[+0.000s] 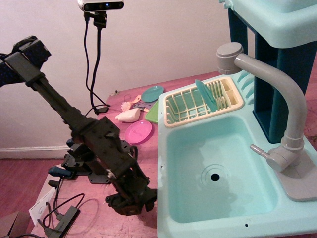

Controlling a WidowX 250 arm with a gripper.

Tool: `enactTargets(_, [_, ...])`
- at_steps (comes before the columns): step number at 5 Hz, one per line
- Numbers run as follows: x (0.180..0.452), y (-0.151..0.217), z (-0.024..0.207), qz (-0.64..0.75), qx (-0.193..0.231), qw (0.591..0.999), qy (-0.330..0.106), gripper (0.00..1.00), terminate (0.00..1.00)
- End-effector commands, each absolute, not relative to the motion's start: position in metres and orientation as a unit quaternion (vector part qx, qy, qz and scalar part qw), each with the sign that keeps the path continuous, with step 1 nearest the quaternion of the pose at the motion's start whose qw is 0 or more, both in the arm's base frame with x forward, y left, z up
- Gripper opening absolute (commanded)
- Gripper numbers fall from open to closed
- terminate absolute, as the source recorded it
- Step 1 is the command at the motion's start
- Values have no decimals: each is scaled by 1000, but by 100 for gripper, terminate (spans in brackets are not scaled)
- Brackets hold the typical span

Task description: Put cup from anywhere into sink

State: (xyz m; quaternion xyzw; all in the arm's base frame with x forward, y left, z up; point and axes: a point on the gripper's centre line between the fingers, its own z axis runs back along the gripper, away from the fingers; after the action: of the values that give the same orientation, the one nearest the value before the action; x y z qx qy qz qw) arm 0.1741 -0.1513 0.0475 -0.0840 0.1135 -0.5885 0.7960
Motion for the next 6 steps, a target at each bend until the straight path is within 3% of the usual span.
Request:
enactTargets(1, [166, -154, 45, -594, -87, 794, 95, 100, 0])
enactTargets(2, [150, -142, 54, -587, -78, 802, 84, 100, 0])
enactTargets(3, [153, -138, 55, -585, -67, 803, 91, 0, 0])
enactTargets(6, [181, -135, 69, -609, -46, 787, 91, 0, 0])
